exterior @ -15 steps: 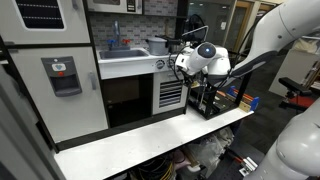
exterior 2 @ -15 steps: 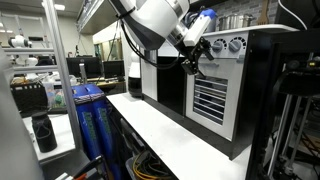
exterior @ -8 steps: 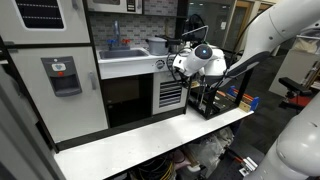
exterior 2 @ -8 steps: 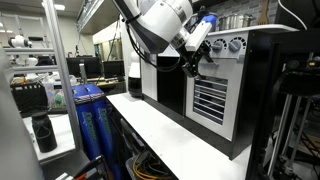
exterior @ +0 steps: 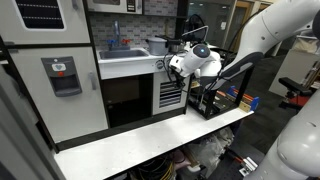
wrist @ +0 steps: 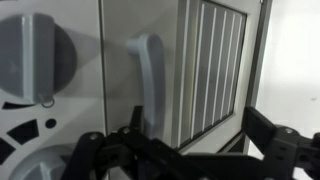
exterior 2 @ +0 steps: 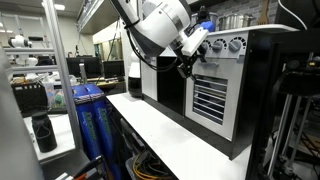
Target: Open the cabinet beneath the stove
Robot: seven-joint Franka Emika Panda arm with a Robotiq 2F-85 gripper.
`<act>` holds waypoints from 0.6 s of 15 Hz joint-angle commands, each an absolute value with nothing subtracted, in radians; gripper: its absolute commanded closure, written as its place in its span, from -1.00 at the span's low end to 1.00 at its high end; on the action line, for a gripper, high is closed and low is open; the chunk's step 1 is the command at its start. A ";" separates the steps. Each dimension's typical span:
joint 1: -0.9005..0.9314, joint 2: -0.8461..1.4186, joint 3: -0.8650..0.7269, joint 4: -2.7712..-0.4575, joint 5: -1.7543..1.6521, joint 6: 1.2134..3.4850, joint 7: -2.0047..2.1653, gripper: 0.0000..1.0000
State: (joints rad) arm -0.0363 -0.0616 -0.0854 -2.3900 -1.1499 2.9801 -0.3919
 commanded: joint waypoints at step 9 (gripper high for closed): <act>0.038 -0.208 -0.078 -2.538 -0.833 2.872 -0.590 -1.00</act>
